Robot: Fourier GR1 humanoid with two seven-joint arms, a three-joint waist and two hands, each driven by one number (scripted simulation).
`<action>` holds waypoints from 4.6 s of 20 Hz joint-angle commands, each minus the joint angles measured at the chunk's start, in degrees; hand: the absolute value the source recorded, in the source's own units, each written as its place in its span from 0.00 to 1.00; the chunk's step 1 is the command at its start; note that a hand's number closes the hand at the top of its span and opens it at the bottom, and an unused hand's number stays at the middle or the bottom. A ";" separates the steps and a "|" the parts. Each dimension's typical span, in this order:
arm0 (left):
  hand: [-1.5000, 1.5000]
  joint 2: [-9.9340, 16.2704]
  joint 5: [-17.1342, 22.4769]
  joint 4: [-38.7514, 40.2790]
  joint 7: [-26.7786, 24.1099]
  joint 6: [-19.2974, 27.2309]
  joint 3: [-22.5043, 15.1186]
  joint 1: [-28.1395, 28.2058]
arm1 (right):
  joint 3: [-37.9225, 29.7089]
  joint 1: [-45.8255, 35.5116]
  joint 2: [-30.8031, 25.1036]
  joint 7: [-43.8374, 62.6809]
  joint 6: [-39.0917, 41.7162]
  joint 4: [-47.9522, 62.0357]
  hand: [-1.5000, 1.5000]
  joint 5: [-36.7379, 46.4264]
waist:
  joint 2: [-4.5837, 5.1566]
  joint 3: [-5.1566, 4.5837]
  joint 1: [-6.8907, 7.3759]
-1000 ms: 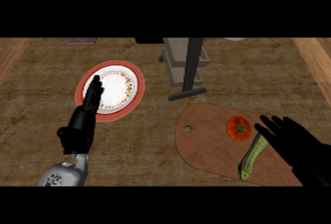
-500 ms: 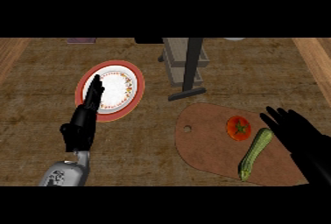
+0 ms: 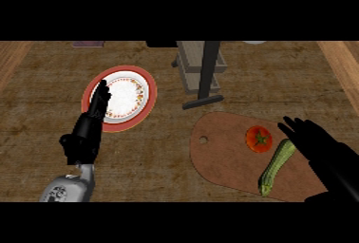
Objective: Pick the tomato from the cutting board and place it in the tiered basket
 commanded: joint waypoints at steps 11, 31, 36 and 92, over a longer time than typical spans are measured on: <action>0.50 -0.86 -1.94 -0.11 1.85 -1.78 3.00 -1.84 | 1.46 -7.70 7.20 -1.59 4.09 8.07 0.00 5.22 | 0.02 -0.02 0.15; 0.50 -3.14 -2.63 -0.30 1.03 -4.44 4.44 -1.37 | -1.22 -10.61 12.67 -6.87 -2.39 20.96 0.00 10.02 | 0.01 -0.01 0.09; 0.50 -4.35 -4.20 6.42 -0.63 -2.97 5.27 -5.97 | 0.97 -10.67 15.50 -6.38 -5.98 24.42 0.00 12.37 | 0.08 -0.01 -0.06; 0.50 -5.34 -5.87 2.25 0.10 -3.34 2.40 -1.81 | -13.77 -98.80 27.11 63.27 31.19 35.67 1.00 -5.92 | -0.79 -0.21 1.60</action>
